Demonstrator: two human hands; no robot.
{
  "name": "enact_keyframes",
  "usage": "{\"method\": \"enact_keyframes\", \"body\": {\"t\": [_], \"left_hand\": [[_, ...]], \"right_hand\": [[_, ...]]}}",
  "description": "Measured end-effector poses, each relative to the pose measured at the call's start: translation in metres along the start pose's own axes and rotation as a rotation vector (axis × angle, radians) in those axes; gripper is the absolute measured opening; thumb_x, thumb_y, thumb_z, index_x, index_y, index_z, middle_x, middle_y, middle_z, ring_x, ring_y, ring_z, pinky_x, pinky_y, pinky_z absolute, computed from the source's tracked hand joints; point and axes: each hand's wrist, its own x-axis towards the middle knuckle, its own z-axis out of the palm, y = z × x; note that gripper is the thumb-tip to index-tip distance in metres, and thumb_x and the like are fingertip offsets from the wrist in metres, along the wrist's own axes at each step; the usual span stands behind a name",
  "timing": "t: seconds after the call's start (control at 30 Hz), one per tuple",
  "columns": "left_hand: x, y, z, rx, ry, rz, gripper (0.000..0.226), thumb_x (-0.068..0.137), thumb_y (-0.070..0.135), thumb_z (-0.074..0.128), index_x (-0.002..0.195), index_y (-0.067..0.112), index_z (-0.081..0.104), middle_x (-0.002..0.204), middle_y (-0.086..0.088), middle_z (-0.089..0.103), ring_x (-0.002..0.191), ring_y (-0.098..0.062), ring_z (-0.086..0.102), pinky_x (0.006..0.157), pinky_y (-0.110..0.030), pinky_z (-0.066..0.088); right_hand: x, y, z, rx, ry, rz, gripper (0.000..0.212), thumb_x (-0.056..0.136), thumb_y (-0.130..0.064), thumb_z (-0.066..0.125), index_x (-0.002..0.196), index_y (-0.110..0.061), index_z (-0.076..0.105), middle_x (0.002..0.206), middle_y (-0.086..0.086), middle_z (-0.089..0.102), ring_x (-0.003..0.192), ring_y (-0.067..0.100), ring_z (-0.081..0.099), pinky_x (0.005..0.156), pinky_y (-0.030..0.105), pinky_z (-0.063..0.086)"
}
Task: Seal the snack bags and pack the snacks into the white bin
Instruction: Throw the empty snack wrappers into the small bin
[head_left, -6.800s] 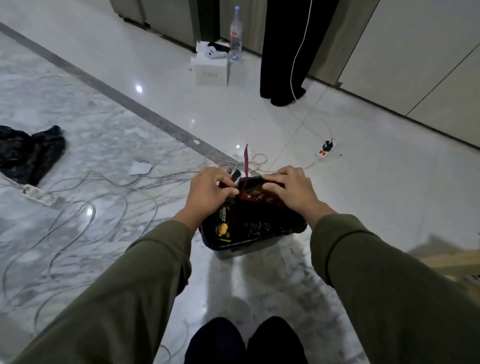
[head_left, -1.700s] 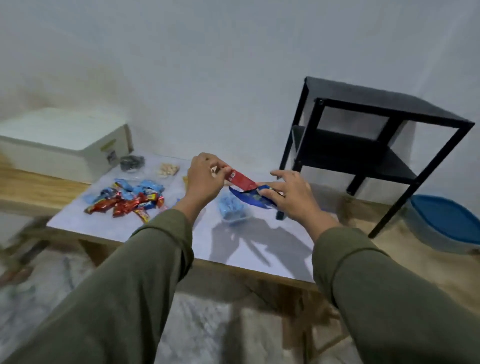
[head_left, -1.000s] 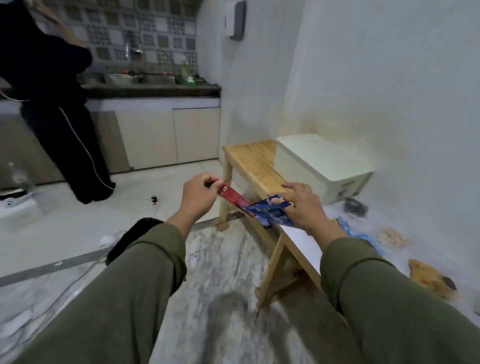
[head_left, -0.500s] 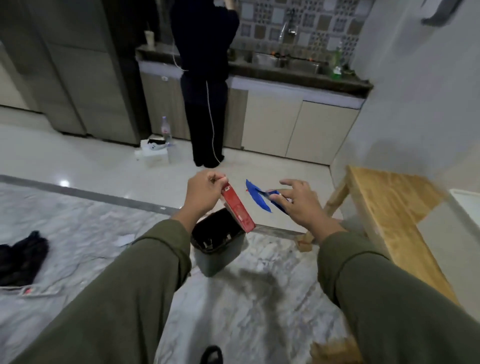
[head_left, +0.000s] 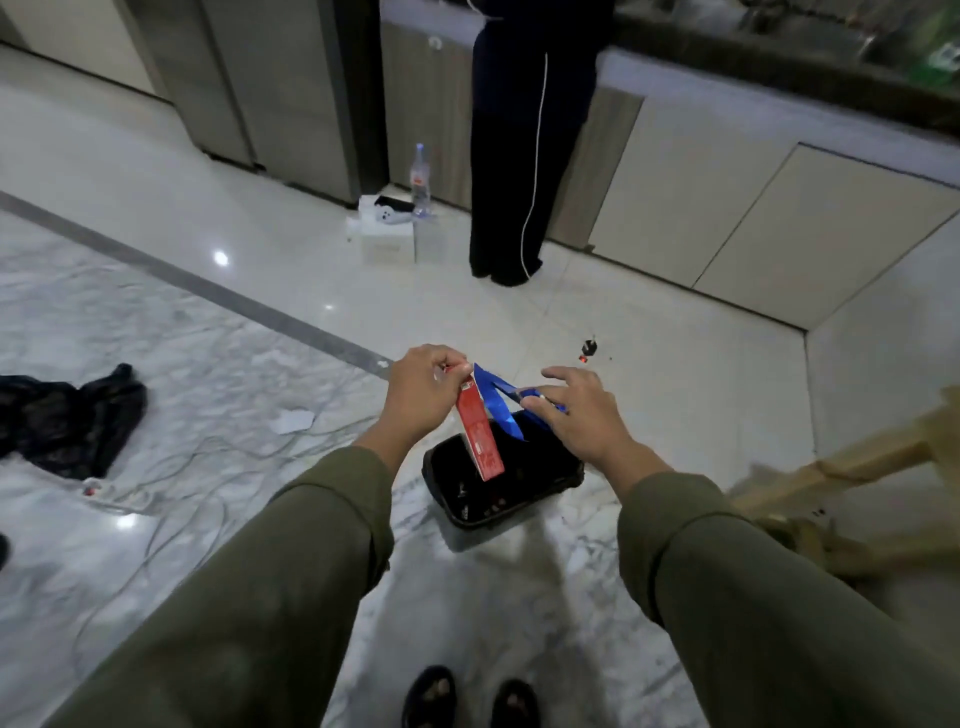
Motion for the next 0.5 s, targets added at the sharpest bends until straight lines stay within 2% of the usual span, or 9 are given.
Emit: {"method": "enact_keyframes", "body": {"t": [0.1, 0.2, 0.3, 0.5], "left_hand": [[0.012, -0.046, 0.034, 0.007, 0.018, -0.031, 0.012, 0.087, 0.014, 0.063, 0.084, 0.006, 0.072, 0.089, 0.0, 0.066, 0.085, -0.01, 0.055, 0.072, -0.012, 0.031], [0.019, -0.101, 0.076, 0.024, 0.015, -0.066, 0.01, 0.087, 0.018, 0.064, 0.081, 0.012, 0.071, 0.091, 0.001, 0.069, 0.088, -0.01, 0.058, 0.075, -0.014, 0.033], [0.025, -0.15, 0.116, 0.035, 0.013, -0.096, 0.01, 0.086, 0.016, 0.065, 0.08, 0.011, 0.071, 0.094, -0.001, 0.07, 0.09, -0.01, 0.059, 0.075, -0.014, 0.033], [0.04, -0.222, 0.171, 0.075, -0.005, -0.139, 0.01, 0.086, 0.017, 0.065, 0.081, 0.012, 0.072, 0.096, -0.001, 0.071, 0.093, -0.014, 0.061, 0.075, -0.015, 0.034]], "right_hand": [[0.033, 0.033, 0.051, -0.002, -0.066, -0.005, 0.034, 0.092, -0.048, 0.048, 0.115, -0.031, 0.067, 0.142, -0.007, 0.044, 0.134, 0.017, 0.028, 0.105, 0.04, 0.028], [0.058, 0.07, 0.104, 0.009, -0.115, -0.014, 0.033, 0.092, -0.047, 0.051, 0.114, -0.03, 0.067, 0.141, -0.007, 0.045, 0.134, 0.018, 0.029, 0.106, 0.039, 0.029], [0.079, 0.106, 0.152, 0.029, -0.138, -0.032, 0.032, 0.091, -0.045, 0.053, 0.113, -0.027, 0.068, 0.141, -0.008, 0.046, 0.133, 0.02, 0.031, 0.107, 0.041, 0.03], [0.117, 0.157, 0.223, 0.024, -0.209, -0.02, 0.038, 0.092, -0.046, 0.05, 0.121, -0.026, 0.063, 0.146, -0.005, 0.039, 0.137, 0.02, 0.024, 0.104, 0.043, 0.024]]}}
